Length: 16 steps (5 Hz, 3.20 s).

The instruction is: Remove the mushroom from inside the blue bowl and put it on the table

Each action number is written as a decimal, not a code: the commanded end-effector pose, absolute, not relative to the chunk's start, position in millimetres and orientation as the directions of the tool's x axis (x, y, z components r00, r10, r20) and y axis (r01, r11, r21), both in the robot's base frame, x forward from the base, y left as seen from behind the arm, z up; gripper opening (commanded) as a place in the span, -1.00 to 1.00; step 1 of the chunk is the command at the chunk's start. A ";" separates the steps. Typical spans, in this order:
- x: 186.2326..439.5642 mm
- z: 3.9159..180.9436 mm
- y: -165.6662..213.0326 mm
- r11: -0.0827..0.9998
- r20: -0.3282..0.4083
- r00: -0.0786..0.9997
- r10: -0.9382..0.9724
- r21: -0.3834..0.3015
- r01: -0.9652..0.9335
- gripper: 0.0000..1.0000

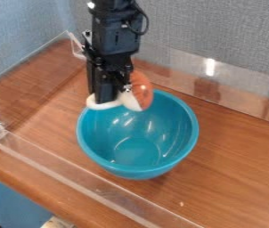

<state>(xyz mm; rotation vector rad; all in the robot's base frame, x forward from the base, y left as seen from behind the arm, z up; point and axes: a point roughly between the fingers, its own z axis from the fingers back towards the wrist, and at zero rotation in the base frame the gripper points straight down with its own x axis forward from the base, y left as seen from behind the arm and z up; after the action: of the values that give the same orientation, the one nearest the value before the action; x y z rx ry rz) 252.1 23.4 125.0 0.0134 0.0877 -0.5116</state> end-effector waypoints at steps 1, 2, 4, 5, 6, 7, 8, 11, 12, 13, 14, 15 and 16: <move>252.6 145.6 27.8 0.878 -0.020 0.878 -0.478 0.025 0.479 -1.00; 252.3 148.4 28.8 0.878 -0.008 0.879 -0.477 0.026 0.478 -1.00; 251.6 152.4 31.0 0.879 0.010 0.879 -0.476 0.022 0.476 -1.00; 251.6 154.3 31.9 0.878 0.019 0.878 -0.478 0.021 0.477 -1.00; 252.3 155.4 32.0 0.877 0.027 0.877 -0.480 0.020 0.479 -1.00; 250.2 154.9 50.4 0.889 0.014 0.889 -0.457 0.024 0.457 -1.00; 246.5 149.6 86.9 0.913 -0.012 0.914 -0.406 0.028 0.406 -1.00; 240.4 125.1 159.5 0.941 -0.084 0.939 -0.334 0.031 0.338 -1.00; 244.1 121.9 153.4 0.935 -0.094 0.933 -0.348 0.036 0.353 -1.00; 247.2 120.2 149.9 0.929 -0.102 0.926 -0.364 0.039 0.369 -1.00; 250.3 115.9 149.3 0.923 -0.112 0.919 -0.377 0.043 0.384 -1.00; 254.1 112.5 149.2 0.916 -0.120 0.913 -0.390 0.045 0.397 -1.00; 256.5 111.4 151.4 0.910 -0.123 0.907 -0.403 0.048 0.411 -1.00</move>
<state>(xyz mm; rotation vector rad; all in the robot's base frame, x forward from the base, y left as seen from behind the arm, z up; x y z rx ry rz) 247.8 147.9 98.0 0.0350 0.1536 -0.4160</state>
